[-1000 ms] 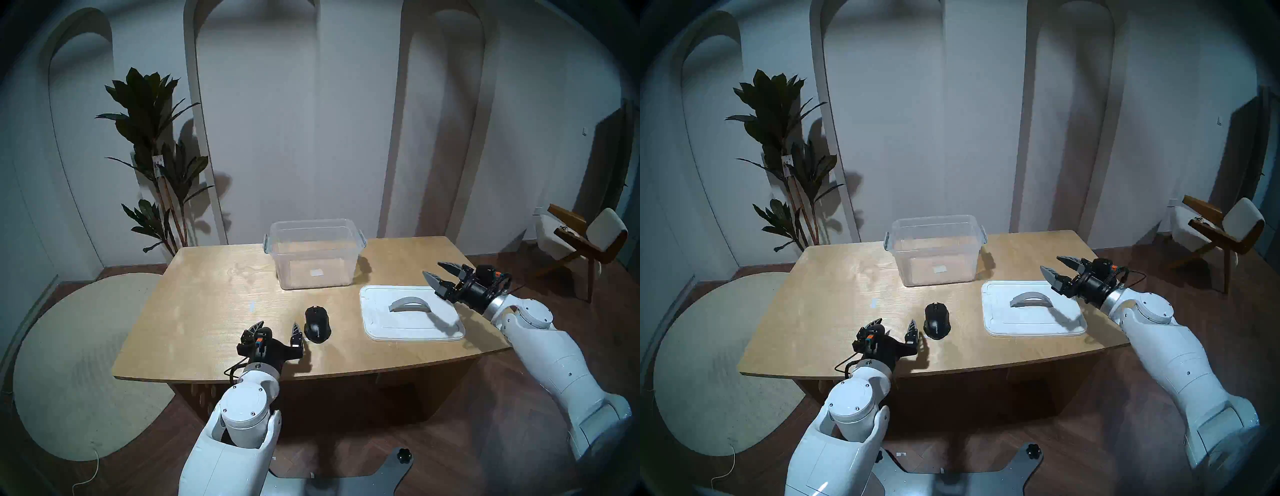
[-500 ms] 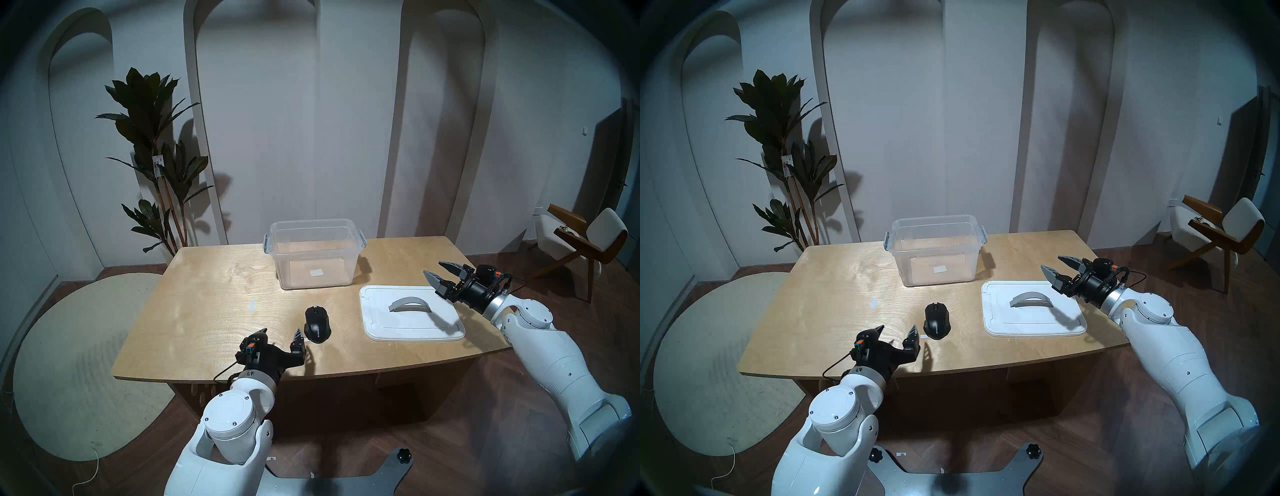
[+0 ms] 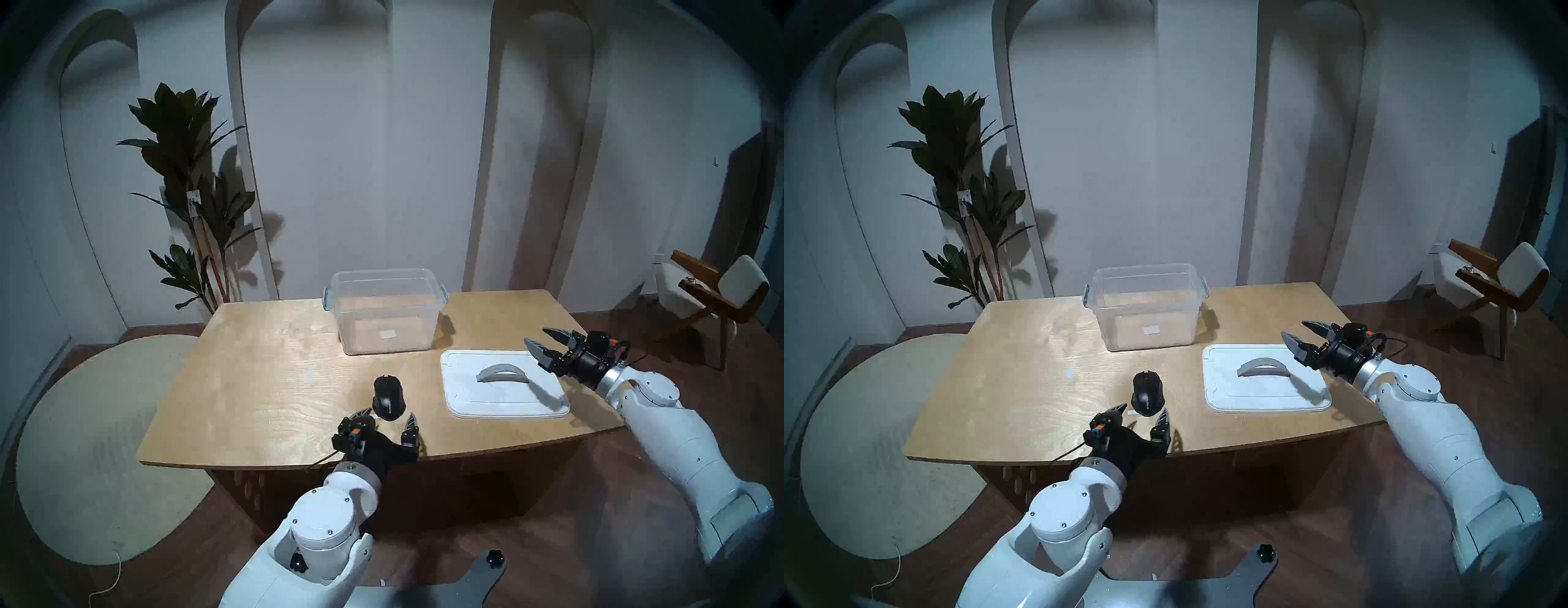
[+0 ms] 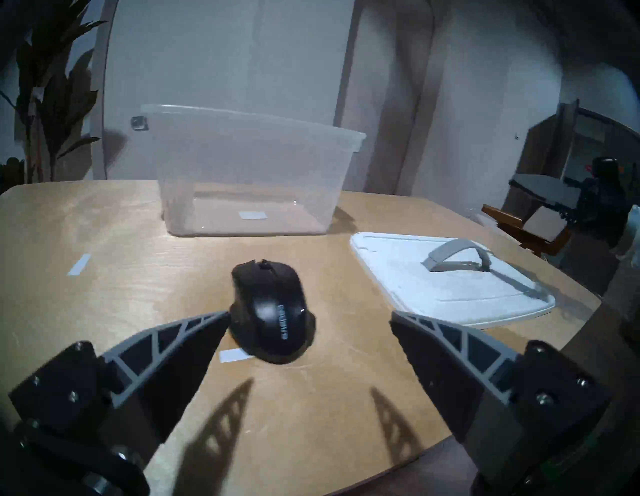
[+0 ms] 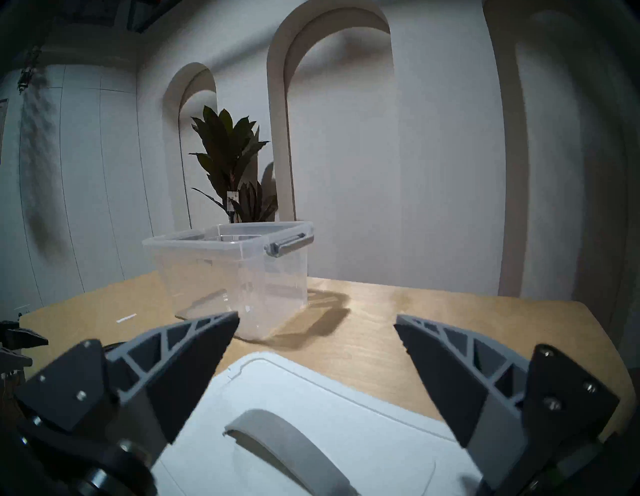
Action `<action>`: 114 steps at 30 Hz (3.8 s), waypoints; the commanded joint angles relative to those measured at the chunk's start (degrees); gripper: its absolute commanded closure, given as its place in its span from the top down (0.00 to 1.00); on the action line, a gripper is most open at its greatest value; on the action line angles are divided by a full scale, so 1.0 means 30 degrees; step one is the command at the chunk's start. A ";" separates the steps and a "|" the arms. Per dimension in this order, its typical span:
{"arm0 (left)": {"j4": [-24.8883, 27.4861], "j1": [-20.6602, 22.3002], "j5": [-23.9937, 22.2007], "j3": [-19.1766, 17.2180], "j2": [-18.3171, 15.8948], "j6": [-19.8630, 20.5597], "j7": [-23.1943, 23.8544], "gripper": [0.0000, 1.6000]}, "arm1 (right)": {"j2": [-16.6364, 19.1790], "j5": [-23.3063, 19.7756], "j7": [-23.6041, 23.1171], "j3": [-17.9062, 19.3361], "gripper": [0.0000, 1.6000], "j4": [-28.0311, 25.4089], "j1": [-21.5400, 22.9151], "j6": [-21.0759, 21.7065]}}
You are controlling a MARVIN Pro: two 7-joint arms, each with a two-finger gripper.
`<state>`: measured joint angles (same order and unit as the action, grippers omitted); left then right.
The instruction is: Open a storage container and put mouse inside
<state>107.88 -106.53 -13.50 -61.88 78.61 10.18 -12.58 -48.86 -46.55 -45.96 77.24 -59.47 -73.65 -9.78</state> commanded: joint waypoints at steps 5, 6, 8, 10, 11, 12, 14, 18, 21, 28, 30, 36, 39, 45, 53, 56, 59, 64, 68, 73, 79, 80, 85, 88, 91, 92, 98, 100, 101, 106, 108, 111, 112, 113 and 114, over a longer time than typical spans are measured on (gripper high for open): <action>-0.1640 0.2885 -0.0565 0.2156 -0.0184 0.0577 -0.1763 1.00 | -0.0198 0.0037 -0.0876 -0.0029 1.00 0.0708 0.0923 -0.0462; -0.1759 0.2871 -0.0232 0.2288 -0.0252 0.0555 -0.1935 1.00 | -0.0206 0.0045 -0.0906 -0.0029 1.00 0.0741 0.0940 -0.0468; -0.2673 0.3535 0.0769 0.3044 -0.0306 0.0657 -0.2938 1.00 | -0.0239 0.0075 -0.1011 -0.0023 1.00 0.0866 0.0995 -0.0480; -0.3099 0.3854 0.0579 0.3257 -0.0199 0.0713 -0.3338 1.00 | -0.0264 0.0084 -0.1088 -0.0024 1.00 0.0945 0.1043 -0.0506; -0.3689 0.4076 0.0966 0.3468 -0.0068 0.0657 -0.3936 1.00 | -0.0295 0.0099 -0.1159 -0.0015 1.00 0.1024 0.1080 -0.0519; -0.3689 0.4076 0.0966 0.3468 -0.0068 0.0657 -0.3936 1.00 | -0.0295 0.0099 -0.1159 -0.0015 1.00 0.1024 0.1080 -0.0519; -0.4489 0.4511 0.1330 0.3752 0.0217 0.0641 -0.4954 1.00 | -0.0338 0.0118 -0.1273 -0.0001 1.00 0.1122 0.1134 -0.0543; -0.5489 0.5376 0.1367 0.4383 0.0492 0.0703 -0.6122 1.00 | -0.0387 0.0135 -0.1437 0.0014 1.00 0.1230 0.1214 -0.0586; -0.6576 0.6071 0.1053 0.4716 0.0968 0.0673 -0.7168 1.00 | -0.0433 0.0150 -0.1591 0.0028 1.00 0.1339 0.1285 -0.0628; -0.8193 0.7212 0.0947 0.5313 0.1760 0.0311 -0.9218 1.00 | -0.0500 0.0197 -0.1873 0.0031 1.00 0.1594 0.1422 -0.0725; -0.8599 0.7524 0.0897 0.5536 0.1933 0.0160 -0.9852 1.00 | -0.0496 0.0332 -0.1973 -0.0074 1.00 0.1849 0.1448 -0.0745; -1.0083 0.8632 0.0450 0.6638 0.2357 -0.0443 -1.2212 1.00 | -0.0727 0.0887 -0.2316 -0.0450 1.00 0.2729 0.1599 -0.1096; -1.0397 0.8944 -0.0361 0.7223 0.2354 -0.0888 -1.3416 1.00 | -0.0808 0.1072 -0.2528 -0.0548 1.00 0.3121 0.1857 -0.1268; -1.1557 0.9619 -0.1695 0.7710 0.2934 -0.1754 -1.5664 1.00 | -0.0981 0.1353 -0.2960 -0.0647 1.00 0.3797 0.2290 -0.1566; -1.3250 1.0842 -0.3190 0.8797 0.3752 -0.2981 -1.8303 1.00 | -0.1241 0.1582 -0.3616 -0.0616 1.00 0.4637 0.2795 -0.1993; -1.4256 1.1440 -0.3717 0.9359 0.4197 -0.3709 -1.9530 1.00 | -0.1355 0.1611 -0.3953 -0.0611 1.00 0.5048 0.3034 -0.2198; -1.5179 1.1951 -0.4299 0.9845 0.4621 -0.4336 -2.0281 1.00 | -0.1466 0.1620 -0.4310 -0.0619 1.00 0.5483 0.3286 -0.2412; -1.6148 1.2256 -0.3975 1.0451 0.4824 -0.4918 -1.9815 1.00 | -0.1648 0.1622 -0.4920 -0.0647 1.00 0.6240 0.3727 -0.2769; -1.6153 1.2023 -0.3817 1.0585 0.4192 -0.5145 -1.8876 1.00 | -0.1772 0.1633 -0.5324 -0.0654 1.00 0.6754 0.4024 -0.2994; -1.4972 1.1368 -0.3323 1.1112 0.2334 -0.5049 -1.8713 1.00 | -0.1816 0.1649 -0.5444 -0.0625 1.00 0.6902 0.4099 -0.3038; -1.5171 1.0766 -0.2604 1.0463 0.1312 -0.4807 -1.8679 1.00 | -0.1845 0.1659 -0.5530 -0.0599 1.00 0.6988 0.4127 -0.3044; -1.5212 1.0734 -0.2443 1.0420 0.1083 -0.4763 -1.8640 1.00 | -0.1851 0.1662 -0.5551 -0.0594 1.00 0.7003 0.4135 -0.3050; -1.4523 1.0477 -0.2400 0.9659 0.0336 -0.4703 -1.7475 1.00 | -0.1875 0.1674 -0.5651 -0.0574 1.00 0.7077 0.4182 -0.3088; -1.3485 1.0442 -0.2619 0.9380 -0.0089 -0.4587 -1.6128 1.00 | -0.1885 0.1678 -0.5696 -0.0567 1.00 0.7112 0.4204 -0.3106; -1.2602 1.0667 -0.2836 0.9002 -0.0598 -0.4320 -1.4972 1.00 | -0.1893 0.1682 -0.5737 -0.0560 1.00 0.7146 0.4222 -0.3120; -1.2397 1.0795 -0.2727 0.9059 -0.0902 -0.4112 -1.4638 1.00 | -0.1894 0.1683 -0.5743 -0.0559 1.00 0.7149 0.4224 -0.3121; -1.1247 1.1086 -0.2764 0.8703 -0.2140 -0.3025 -1.2284 1.00 | -0.1911 0.1688 -0.5819 -0.0550 1.00 0.7223 0.4266 -0.3150; -1.1105 1.1205 -0.3126 0.8348 -0.2485 -0.2640 -1.1650 1.00 | -0.1916 0.1689 -0.5839 -0.0548 1.00 0.7243 0.4278 -0.3158; -1.0884 1.1235 -0.3425 0.8127 -0.2878 -0.2377 -1.1050 1.00 | -0.1922 0.1690 -0.5856 -0.0547 1.00 0.7268 0.4294 -0.3170; -1.0286 1.1543 -0.5077 0.7657 -0.3769 -0.1237 -0.9362 1.00 | -0.1949 0.1697 -0.5928 -0.0546 1.00 0.7379 0.4366 -0.3226; -0.9987 1.1776 -0.6177 0.7888 -0.4147 -0.1076 -0.8443 1.00 | -0.1961 0.1699 -0.5962 -0.0547 1.00 0.7432 0.4398 -0.3249; -1.0322 1.2138 -0.7746 0.7690 -0.4210 -0.0752 -0.7489 1.00 | -0.1973 0.1702 -0.5997 -0.0548 1.00 0.7482 0.4427 -0.3270; -1.0438 1.2339 -0.8078 0.7771 -0.4406 -0.0666 -0.7036 1.00 | -0.1979 0.1703 -0.6016 -0.0549 1.00 0.7511 0.4445 -0.3284; -1.0570 1.2396 -0.8539 0.7676 -0.4470 -0.0916 -0.6771 1.00 | -0.1980 0.1702 -0.6022 -0.0549 1.00 0.7516 0.4446 -0.3284; -1.0724 1.2545 -0.8773 0.7738 -0.4613 -0.0893 -0.6440 1.00 | -0.1983 0.1703 -0.6035 -0.0549 1.00 0.7532 0.4456 -0.3291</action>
<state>77.23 -71.42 -33.71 -38.33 68.50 6.32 -37.36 -54.78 -41.32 -64.11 75.28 -36.77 -61.52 -19.27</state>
